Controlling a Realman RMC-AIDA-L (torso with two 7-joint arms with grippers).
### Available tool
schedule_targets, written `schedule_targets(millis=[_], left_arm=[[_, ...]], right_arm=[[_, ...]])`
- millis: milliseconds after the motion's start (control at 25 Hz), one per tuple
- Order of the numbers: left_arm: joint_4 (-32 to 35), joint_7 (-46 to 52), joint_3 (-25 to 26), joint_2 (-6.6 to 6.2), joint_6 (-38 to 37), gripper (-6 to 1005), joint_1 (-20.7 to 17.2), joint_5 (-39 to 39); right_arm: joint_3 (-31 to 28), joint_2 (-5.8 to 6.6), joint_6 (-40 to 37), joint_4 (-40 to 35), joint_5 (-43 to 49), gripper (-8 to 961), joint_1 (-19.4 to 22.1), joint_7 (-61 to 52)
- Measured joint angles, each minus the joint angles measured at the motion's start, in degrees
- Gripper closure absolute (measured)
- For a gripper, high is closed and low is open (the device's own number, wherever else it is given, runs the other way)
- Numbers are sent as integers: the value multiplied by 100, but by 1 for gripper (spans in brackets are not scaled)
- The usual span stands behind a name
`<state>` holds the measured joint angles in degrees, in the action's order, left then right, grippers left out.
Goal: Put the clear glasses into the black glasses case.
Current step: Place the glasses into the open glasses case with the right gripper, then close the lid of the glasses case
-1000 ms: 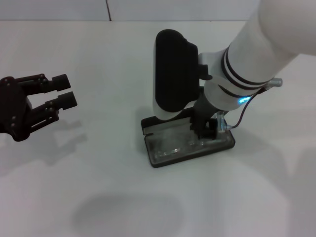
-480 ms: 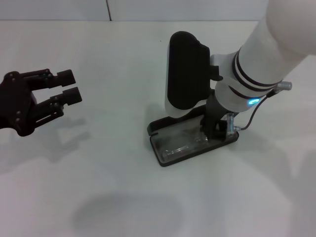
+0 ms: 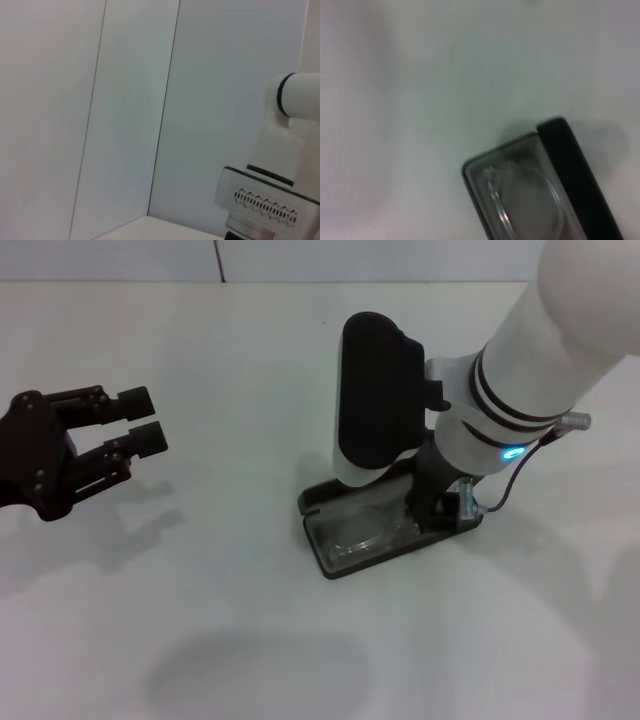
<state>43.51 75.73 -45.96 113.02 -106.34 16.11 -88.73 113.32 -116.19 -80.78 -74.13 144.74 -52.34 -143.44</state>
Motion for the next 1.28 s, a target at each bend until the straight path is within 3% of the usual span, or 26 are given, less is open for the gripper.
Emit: schedule_targets(millis=[360, 600, 1000, 1160, 1280], left_arm=[[0, 3, 0, -12, -3, 635, -2, 9], [18, 23, 7, -21, 12, 637, 44, 31], [20, 350, -52, 56, 34, 641, 419, -6], [14, 428, -100, 215, 44, 643, 599, -128], [3, 471, -116, 431, 184, 644, 947, -503]], right_arm=[[-75, 0, -264, -425, -341, 876, 122, 9], [-939, 11, -505, -977, -829, 877, 745, 591], [-4396, 41, -1839, -2011, -2985, 880, 2322, 2135], [-5648, 35, -1969, -1857, -3163, 881, 2661, 2650], [-6524, 34, -1986, -1550, -3158, 881, 2883, 3001]])
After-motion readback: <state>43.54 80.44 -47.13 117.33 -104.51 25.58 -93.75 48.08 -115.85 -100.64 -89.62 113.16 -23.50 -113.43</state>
